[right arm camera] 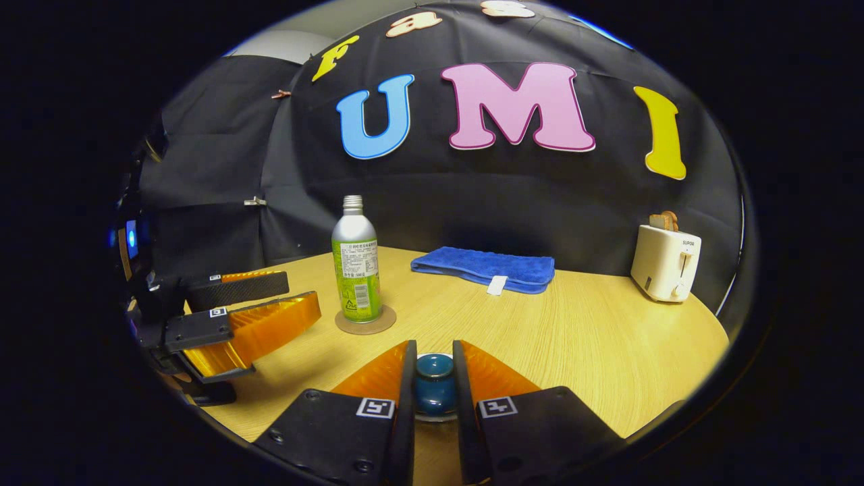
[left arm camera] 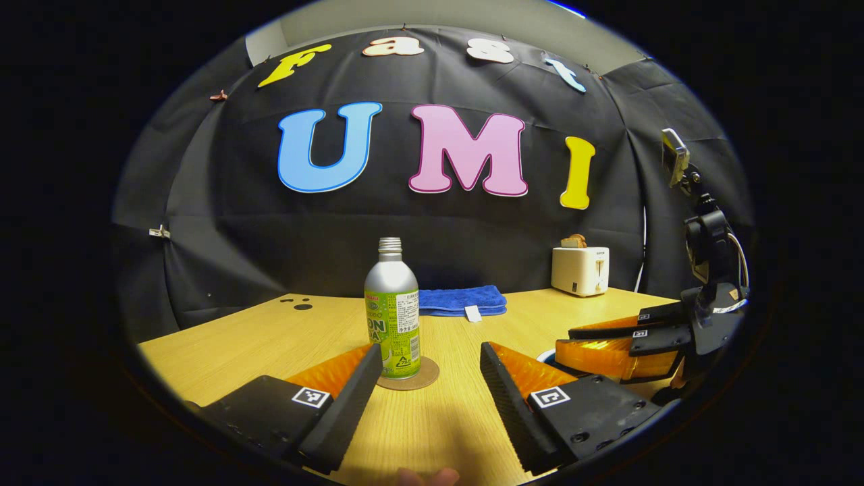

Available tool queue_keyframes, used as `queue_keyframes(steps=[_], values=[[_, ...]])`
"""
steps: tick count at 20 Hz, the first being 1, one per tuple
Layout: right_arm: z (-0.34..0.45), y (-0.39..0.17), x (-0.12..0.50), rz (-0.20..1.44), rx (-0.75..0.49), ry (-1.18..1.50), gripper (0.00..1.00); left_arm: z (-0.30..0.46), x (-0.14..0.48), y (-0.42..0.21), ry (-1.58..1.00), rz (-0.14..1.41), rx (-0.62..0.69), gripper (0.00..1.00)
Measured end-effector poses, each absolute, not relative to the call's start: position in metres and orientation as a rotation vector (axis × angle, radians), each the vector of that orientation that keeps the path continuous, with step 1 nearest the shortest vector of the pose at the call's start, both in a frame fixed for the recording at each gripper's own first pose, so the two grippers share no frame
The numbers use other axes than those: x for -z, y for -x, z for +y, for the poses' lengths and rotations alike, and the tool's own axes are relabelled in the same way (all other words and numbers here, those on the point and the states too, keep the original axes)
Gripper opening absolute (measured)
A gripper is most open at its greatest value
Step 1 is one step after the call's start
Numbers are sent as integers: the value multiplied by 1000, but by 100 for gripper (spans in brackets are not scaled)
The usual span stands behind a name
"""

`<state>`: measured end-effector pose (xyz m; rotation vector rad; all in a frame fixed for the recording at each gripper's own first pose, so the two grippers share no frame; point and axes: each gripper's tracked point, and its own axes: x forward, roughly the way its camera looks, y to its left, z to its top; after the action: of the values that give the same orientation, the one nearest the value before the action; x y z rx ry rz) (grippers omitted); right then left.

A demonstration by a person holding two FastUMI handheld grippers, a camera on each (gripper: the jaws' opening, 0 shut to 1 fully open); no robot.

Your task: Open the teacup lid with one hand, grasp the water bottle and pour water into the teacup with the other hand; after pouring, place the water bottle on the coaster and then close the teacup lid.

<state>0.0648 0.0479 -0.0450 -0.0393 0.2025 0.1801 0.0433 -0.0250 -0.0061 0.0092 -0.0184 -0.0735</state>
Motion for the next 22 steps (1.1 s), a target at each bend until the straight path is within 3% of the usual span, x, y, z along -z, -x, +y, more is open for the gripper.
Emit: queue_keyframes(steps=[1,6,10,12,14,22], values=[[48,-66,46,209,-179,39,25,-26,7,-43,-9,-18,77,93],[43,-66,50,230,-163,11,38,-25,6,-43,-10,-18,82,93],[43,-59,41,190,-160,-1,73,-26,6,-43,-9,-18,82,92],[37,-45,18,58,-131,-2,92,-26,7,-43,-9,-19,82,93],[34,-34,9,-15,-110,-3,93,-26,6,-42,-10,-18,82,92],[22,-2,11,-12,-134,-5,93,-25,6,-42,-9,-19,82,92]])
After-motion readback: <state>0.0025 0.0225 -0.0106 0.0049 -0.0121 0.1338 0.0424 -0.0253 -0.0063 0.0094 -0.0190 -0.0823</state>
